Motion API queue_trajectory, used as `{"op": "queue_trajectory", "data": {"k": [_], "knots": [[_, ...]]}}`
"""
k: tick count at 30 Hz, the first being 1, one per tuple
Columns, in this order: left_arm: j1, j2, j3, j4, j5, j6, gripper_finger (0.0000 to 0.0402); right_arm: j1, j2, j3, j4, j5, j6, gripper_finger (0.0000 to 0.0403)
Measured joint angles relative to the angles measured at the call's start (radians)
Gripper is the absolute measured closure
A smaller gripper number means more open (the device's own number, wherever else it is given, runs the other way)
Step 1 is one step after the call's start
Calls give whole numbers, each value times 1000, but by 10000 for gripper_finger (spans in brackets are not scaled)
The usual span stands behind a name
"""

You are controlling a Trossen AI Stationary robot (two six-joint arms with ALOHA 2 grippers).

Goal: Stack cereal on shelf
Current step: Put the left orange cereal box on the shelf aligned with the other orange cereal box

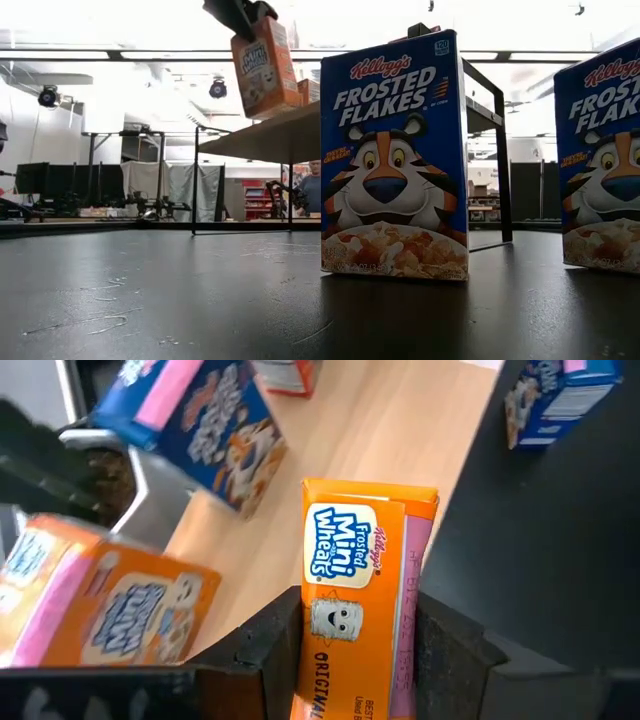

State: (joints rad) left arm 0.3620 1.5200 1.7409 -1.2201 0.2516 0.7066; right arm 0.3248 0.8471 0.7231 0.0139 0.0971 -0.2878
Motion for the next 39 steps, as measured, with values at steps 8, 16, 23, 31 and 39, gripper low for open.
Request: {"op": "queue_trajectory", "data": {"k": [8, 16, 23, 31, 39], "knots": [[30, 41, -1, 12, -7, 3, 237, 0, 0, 0, 5, 0, 4, 374], [35, 99, -1, 14, -85, 14, 197, 0, 0, 0, 6, 0, 18, 374], [35, 100, -2, 14, -104, 21, 180, 0, 0, 0, 7, 0, 19, 374], [33, 85, 75, -34, -113, 1, 179, 0, 0, 0, 15, 0, 17, 374], [-24, 52, 162, -42, -112, -173, 190, 0, 0, 0, 21, 0, 16, 374]]}}
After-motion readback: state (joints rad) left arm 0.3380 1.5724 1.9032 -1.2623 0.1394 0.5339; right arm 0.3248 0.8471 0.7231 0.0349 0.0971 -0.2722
